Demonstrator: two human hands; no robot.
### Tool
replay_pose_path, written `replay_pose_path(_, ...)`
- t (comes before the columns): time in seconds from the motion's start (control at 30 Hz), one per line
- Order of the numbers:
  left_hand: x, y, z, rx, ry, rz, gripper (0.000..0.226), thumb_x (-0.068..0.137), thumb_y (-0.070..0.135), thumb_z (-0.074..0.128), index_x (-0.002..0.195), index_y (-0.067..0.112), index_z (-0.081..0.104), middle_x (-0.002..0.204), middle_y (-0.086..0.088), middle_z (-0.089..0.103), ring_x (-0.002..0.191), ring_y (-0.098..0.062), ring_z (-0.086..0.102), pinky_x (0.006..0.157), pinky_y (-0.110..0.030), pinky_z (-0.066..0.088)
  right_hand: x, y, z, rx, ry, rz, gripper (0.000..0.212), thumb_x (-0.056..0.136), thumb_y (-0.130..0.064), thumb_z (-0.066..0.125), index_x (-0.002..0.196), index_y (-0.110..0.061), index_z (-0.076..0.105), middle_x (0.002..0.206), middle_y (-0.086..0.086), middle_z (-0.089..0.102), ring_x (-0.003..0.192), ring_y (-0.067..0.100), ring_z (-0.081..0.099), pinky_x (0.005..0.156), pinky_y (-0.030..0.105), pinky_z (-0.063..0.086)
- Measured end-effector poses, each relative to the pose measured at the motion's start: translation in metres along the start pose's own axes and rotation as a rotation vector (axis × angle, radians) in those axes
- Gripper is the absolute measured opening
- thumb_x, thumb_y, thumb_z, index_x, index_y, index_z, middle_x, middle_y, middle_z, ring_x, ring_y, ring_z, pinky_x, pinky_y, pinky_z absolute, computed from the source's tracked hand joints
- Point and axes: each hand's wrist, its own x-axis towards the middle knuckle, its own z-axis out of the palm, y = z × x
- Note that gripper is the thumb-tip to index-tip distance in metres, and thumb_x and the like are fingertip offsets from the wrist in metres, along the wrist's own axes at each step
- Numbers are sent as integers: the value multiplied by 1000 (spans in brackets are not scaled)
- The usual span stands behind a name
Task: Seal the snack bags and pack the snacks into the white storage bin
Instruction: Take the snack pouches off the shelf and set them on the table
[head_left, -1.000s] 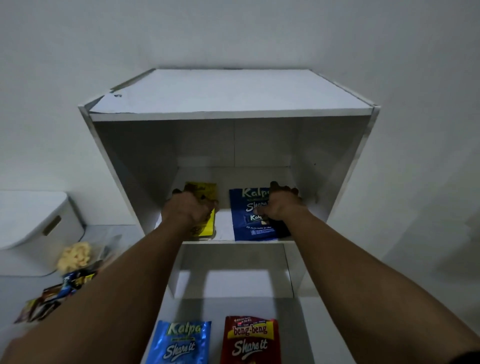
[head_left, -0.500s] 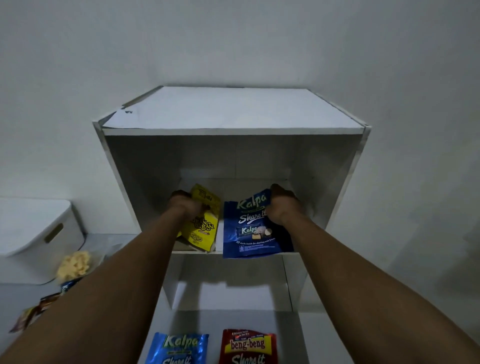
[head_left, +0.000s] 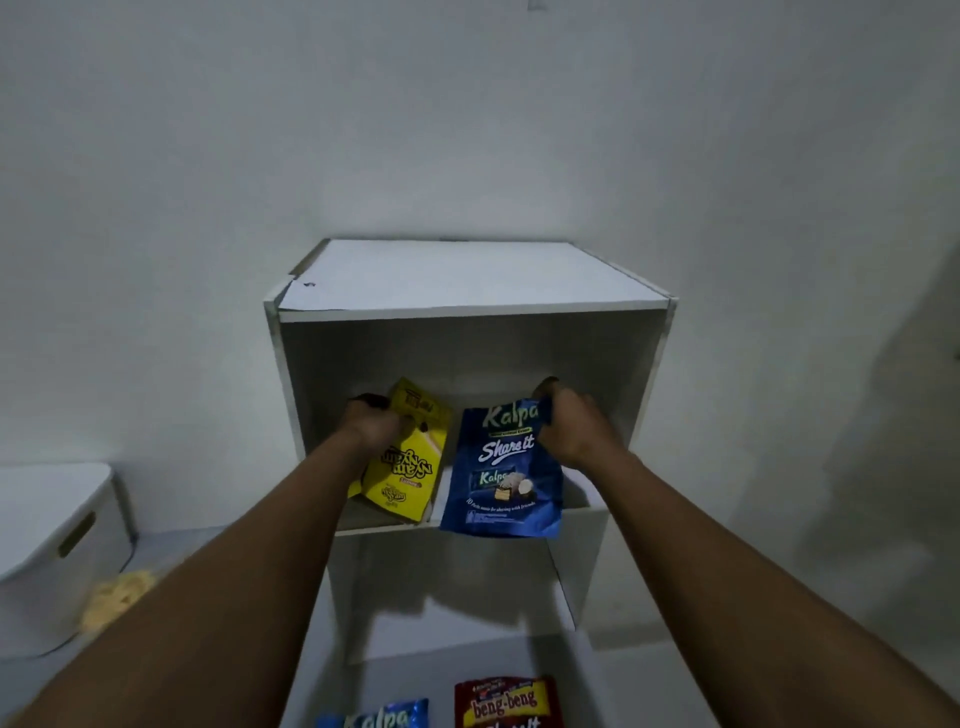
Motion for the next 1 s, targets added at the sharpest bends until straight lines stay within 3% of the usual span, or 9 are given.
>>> replay_pose_path(0.17, -21, -5, -8, 3, -152, 93, 29, 78, 19, 72, 106, 10, 71, 100, -17, 74, 92, -35, 71, 89, -55, 56, -71, -17, -19, -68, 114, 92, 36, 89, -10, 62, 122, -19, 54, 116, 13, 67, 99, 33, 64, 76, 38, 53)
replay_pose_path(0.43, -98, 12, 29, -99, -370, 147, 29, 83, 8, 72, 111, 12, 69, 106, -14, 74, 93, -32, 72, 84, -45, 58, -196, -12, -57, -152, 257, 334, 39, 91, -13, 59, 128, -21, 48, 116, 13, 66, 91, 30, 63, 75, 41, 56)
replay_pose_path(0.53, -125, 15, 65, -148, -470, 179, 46, 82, 6, 73, 126, 17, 62, 112, -10, 72, 95, -29, 70, 72, -33, 56, -241, 5, -72, -172, 299, 433, 41, 92, -15, 59, 131, -21, 47, 117, 12, 64, 94, 30, 63, 76, 40, 55)
replay_pose_path(0.7, -166, 8, 136, -118, -639, 224, 78, 74, 15, 81, 144, 26, 49, 125, -4, 68, 99, -27, 70, 93, -44, 55, -307, 47, -87, -194, 349, 587, 43, 92, -11, 57, 132, -21, 46, 117, 14, 64, 95, 31, 63, 78, 44, 58)
replay_pose_path(0.87, -209, -11, 225, -63, -787, 229, 72, 81, 13, 78, 144, 29, 47, 113, -7, 73, 92, -28, 72, 91, -49, 57, -363, 117, -81, -189, 381, 717, 42, 93, -11, 55, 132, -21, 44, 114, 11, 65, 88, 26, 59, 70, 36, 51)
replay_pose_path(1.0, -239, -47, 302, 10, -862, 221, 69, 85, 13, 74, 145, 29, 46, 106, -7, 75, 92, -27, 72, 92, -47, 56, -402, 187, -57, -173, 364, 813, 41, 92, -10, 55, 131, -21, 44, 113, 10, 66, 89, 27, 61, 69, 37, 50)
